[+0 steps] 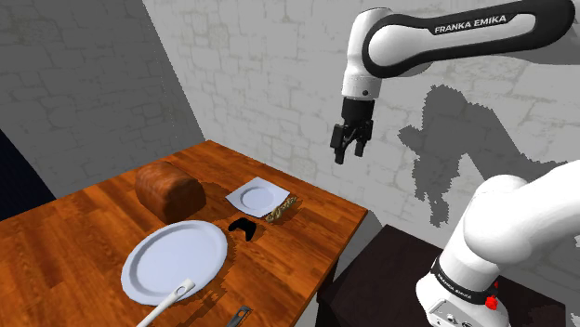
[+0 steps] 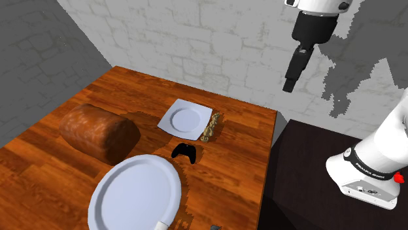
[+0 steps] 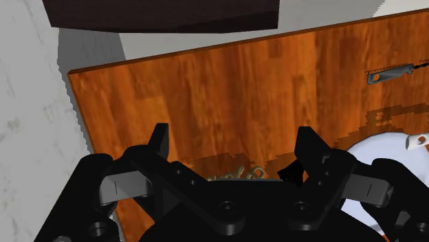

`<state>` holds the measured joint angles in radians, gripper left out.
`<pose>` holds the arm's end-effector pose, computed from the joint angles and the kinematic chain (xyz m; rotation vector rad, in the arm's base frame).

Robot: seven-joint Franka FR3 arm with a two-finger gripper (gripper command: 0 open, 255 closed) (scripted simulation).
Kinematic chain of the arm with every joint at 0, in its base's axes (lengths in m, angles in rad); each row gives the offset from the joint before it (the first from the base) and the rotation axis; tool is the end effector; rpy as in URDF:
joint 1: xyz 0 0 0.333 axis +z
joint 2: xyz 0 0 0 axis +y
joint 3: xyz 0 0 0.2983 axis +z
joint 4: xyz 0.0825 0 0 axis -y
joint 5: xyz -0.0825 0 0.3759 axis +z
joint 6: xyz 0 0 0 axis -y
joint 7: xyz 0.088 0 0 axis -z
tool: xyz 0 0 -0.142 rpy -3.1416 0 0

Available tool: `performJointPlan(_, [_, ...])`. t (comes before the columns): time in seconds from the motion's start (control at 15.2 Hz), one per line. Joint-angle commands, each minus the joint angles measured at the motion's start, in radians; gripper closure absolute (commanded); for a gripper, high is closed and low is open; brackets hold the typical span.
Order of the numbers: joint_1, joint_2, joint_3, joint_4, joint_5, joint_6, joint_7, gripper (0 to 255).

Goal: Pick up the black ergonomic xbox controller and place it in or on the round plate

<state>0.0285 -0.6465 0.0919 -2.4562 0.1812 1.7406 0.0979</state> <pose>0.3448 0.0653 0.4641 -3.0241 0.0528 0.1237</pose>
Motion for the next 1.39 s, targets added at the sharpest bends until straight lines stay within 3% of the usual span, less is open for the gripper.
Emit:
performJointPlan(0.0, [0.010,0.063,0.031,0.011,0.016,0.063,0.027,0])
performJointPlan(0.66, [0.040,0.394,0.163,0.089,0.028,0.351,0.157,0])
performJointPlan(1.32, [0.079,0.783,0.235,0.302,-0.100,0.546,0.338,0])
